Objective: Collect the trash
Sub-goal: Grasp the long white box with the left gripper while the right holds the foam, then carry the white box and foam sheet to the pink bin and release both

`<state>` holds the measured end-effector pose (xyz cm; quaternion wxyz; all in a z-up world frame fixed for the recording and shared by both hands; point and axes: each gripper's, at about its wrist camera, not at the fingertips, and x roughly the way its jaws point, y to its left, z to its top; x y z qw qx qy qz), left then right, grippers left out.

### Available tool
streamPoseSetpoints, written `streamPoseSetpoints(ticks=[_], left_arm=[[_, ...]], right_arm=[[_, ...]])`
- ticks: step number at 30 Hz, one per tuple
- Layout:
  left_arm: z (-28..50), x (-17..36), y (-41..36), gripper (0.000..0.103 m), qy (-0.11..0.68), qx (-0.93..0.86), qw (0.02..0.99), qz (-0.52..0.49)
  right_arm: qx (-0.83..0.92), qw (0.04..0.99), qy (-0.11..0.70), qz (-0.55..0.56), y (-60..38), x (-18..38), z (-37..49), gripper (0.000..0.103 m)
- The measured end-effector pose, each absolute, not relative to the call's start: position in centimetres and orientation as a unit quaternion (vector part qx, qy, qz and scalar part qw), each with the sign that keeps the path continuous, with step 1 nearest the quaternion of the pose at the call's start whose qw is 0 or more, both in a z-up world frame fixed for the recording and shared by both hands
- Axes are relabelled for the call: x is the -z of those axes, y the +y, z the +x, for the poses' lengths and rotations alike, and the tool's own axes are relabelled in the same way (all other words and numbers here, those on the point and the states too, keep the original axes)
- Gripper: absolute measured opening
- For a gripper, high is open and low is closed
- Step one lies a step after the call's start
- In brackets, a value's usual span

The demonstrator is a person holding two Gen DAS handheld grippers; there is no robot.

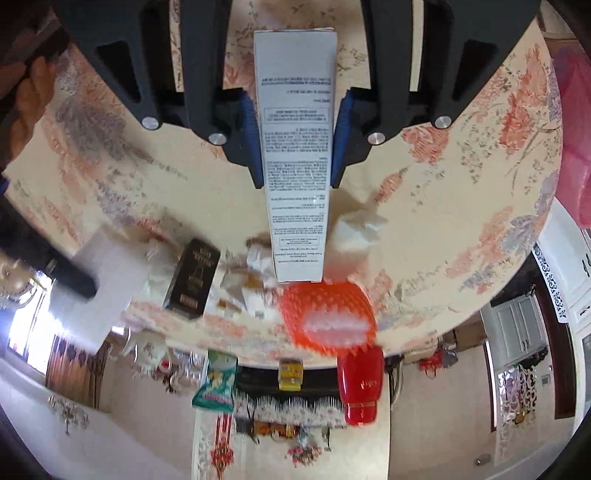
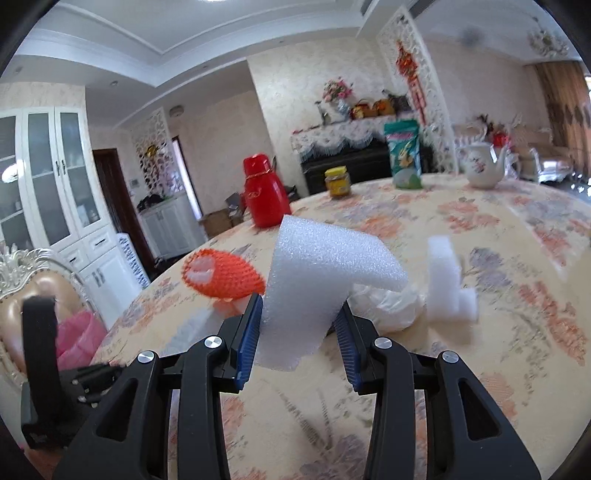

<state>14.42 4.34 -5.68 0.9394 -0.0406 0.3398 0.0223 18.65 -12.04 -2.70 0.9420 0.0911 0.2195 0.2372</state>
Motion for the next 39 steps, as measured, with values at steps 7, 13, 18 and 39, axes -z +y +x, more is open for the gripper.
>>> streamPoseSetpoints(ticks=[7,13,18,39], left_arm=[[12.6,3.4,5.9,0.034,0.286,-0.018,0.956,-0.059],[11.3,2.8,7.3,0.034,0.257,-0.019,0.963,-0.079],[10.9,2.7,8.5,0.034,0.251,-0.025,0.964,-0.085],[2.9,1.0,19.0,0.034,0.192,-0.113,0.969,-0.102]], right_arm=[[-0.254,0.937,0.235,0.042,-9.6,2.6,17.6,0.039],[-0.267,0.932,0.245,-0.001,-7.3,3.1,16.9,0.039],[-0.270,0.930,0.248,-0.020,-5.9,3.1,16.7,0.039],[-0.355,0.898,0.244,-0.094,7.2,1.0,13.7,0.039]])
